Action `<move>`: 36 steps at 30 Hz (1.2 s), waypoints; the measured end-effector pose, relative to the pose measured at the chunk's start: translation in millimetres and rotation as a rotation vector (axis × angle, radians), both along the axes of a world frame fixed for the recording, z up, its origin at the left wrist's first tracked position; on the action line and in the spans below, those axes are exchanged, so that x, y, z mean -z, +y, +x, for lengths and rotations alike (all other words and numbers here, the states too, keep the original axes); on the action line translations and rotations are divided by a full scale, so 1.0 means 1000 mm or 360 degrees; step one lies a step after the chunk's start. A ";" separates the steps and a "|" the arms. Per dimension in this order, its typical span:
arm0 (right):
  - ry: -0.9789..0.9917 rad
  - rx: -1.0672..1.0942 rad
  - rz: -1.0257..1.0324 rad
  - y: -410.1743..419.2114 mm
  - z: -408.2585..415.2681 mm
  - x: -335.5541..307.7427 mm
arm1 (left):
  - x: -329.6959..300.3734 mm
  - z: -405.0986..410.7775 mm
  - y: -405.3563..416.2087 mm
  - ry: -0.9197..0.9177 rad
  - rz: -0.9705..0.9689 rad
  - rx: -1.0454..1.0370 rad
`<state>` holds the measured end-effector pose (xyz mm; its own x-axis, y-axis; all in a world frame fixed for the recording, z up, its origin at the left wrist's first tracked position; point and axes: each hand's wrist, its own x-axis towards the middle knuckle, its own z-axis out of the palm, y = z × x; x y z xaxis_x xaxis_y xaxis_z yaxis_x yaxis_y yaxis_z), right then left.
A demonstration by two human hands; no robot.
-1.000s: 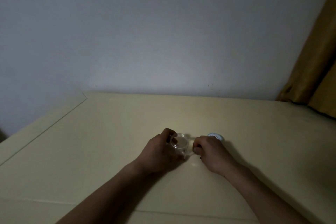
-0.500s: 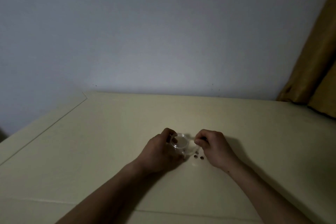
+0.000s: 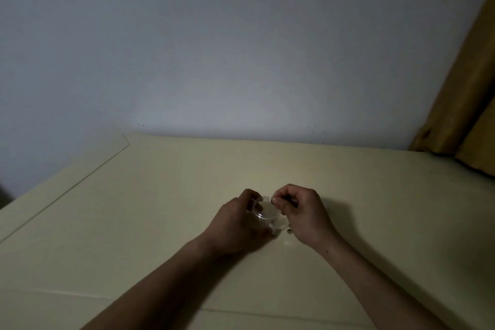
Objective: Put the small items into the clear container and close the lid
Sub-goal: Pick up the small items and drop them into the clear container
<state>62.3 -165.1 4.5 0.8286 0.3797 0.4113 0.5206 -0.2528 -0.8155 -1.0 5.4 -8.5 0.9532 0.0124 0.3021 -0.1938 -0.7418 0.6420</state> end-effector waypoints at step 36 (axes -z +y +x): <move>-0.0118 0.0182 -0.0024 -0.027 0.010 -0.003 | 0.000 -0.001 -0.002 -0.0031 -0.0001 -0.0025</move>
